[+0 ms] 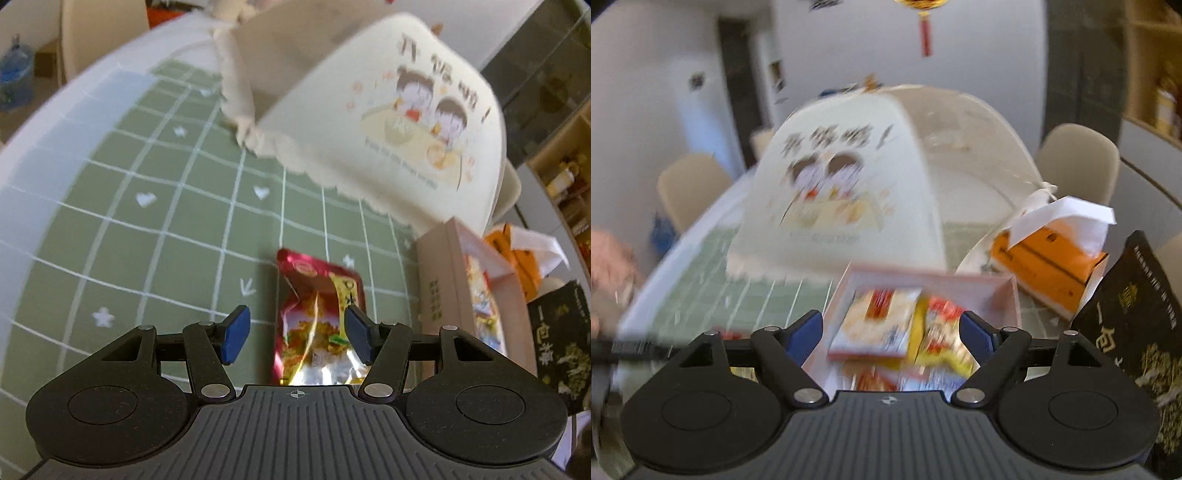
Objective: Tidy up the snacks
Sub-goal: 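Grasp the red snack bag with left tool while right tool grasps the round cake packet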
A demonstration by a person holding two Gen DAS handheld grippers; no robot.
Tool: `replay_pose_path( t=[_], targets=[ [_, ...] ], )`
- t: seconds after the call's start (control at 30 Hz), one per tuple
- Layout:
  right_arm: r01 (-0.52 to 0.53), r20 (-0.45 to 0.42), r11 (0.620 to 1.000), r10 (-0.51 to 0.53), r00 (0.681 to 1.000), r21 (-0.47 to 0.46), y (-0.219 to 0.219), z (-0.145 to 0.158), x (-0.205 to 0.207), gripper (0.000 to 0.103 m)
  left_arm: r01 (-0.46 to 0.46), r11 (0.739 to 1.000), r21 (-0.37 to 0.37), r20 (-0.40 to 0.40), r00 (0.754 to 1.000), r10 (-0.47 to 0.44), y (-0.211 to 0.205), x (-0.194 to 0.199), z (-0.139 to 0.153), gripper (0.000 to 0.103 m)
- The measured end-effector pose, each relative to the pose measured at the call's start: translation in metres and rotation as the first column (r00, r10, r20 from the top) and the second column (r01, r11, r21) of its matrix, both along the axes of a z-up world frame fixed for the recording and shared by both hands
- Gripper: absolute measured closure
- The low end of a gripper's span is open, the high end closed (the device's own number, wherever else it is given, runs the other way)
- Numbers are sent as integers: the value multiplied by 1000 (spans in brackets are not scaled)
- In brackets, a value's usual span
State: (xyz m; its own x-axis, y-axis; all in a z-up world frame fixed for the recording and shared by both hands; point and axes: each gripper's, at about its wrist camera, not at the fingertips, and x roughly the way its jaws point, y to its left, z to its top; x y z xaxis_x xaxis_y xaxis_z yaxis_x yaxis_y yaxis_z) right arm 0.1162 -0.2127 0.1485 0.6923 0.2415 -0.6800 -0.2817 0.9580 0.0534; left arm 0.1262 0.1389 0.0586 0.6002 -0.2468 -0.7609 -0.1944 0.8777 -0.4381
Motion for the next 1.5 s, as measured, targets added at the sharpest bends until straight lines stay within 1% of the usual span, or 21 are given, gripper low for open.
replay_pose_path(
  t=[0.13,0.23,0.3,0.37,0.43,0.47,0.5,0.53,0.63,0.7,0.77,0.83,0.9,0.97,1.07,1.13,1.17,1.23,1.3,1.37,1.5],
  targets=[
    [-55,-39,998,54,998,-34,17,-26,-37,21,35,999,28,-25,999,-35,-17,19,-16,41],
    [-85,-103,995,80,991,-44,27,-45,-59,21,112,984,136,-3,994,-113,-43,36,-21,36],
    [-77,-133,996,72,989,-36,32,-54,-66,21,184,958,222,-15,983,-185,-63,44,-23,32],
    [-68,-164,998,64,984,-15,35,-61,-73,21,267,906,327,-38,962,-270,-84,46,-26,28],
    [-59,-167,998,55,984,-21,36,-64,-81,21,328,870,368,-30,939,-342,-93,39,-27,29],
    [-57,-163,998,52,985,-32,37,-65,-83,21,344,865,366,-24,933,-360,-94,35,-28,29],
    [-59,-158,997,51,986,-45,37,-67,-86,21,348,868,353,-17,930,-366,-93,30,-28,31],
    [-61,-154,996,51,987,-60,37,-68,-89,21,349,876,333,-10,930,-367,-91,24,-29,36],
    [-64,-152,994,50,987,-88,34,-72,-96,21,358,881,309,10,925,-379,-85,-1,-23,58],
    [-64,-157,995,52,986,-75,32,-73,-99,21,364,887,285,6,925,-381,-81,-22,-19,68],
    [-65,-155,996,56,986,-55,33,-74,-97,21,369,898,241,-5,925,-379,-76,-45,-16,70],
    [-72,-151,996,63,986,-49,40,-76,-94,22,373,914,159,-19,927,-375,-71,-60,-18,73],
    [-87,-140,995,80,987,-48,48,-80,-90,26,360,929,90,-17,933,-360,-66,-71,-21,73],
    [-99,-138,993,89,986,-63,60,-89,-83,39,319,947,28,8,948,-320,-58,-76,-26,73],
    [-106,-151,994,99,984,-36,71,-96,-74,40,253,967,-15,18,967,-252,-52,-72,-33,72],
    [-104,-164,994,99,982,-22,75,-98,-72,40,251,967,-47,49,967,-248,-53,-70,-40,60],
    [-103,-165,994,98,981,-20,75,-98,-73,40,249,966,-72,72,967,-244,-54,-69,-42,56],
    [-103,-169,995,100,981,-9,74,-99,-75,40,248,958,-141,102,966,-235,-55,-64,-45,41],
    [-104,-178,995,102,979,2,72,-99,-77,41,250,952,-179,102,967,-235,-60,-56,-45,38],
    [-104,-184,995,103,978,3,69,-97,-82,41,282,940,-193,104,958,-267,-68,-54,-39,38],
    [-114,-204,993,117,972,26,59,-94,-94,44,397,900,-178,166,914,-370,-88,-68,-14,38]
  ],
)
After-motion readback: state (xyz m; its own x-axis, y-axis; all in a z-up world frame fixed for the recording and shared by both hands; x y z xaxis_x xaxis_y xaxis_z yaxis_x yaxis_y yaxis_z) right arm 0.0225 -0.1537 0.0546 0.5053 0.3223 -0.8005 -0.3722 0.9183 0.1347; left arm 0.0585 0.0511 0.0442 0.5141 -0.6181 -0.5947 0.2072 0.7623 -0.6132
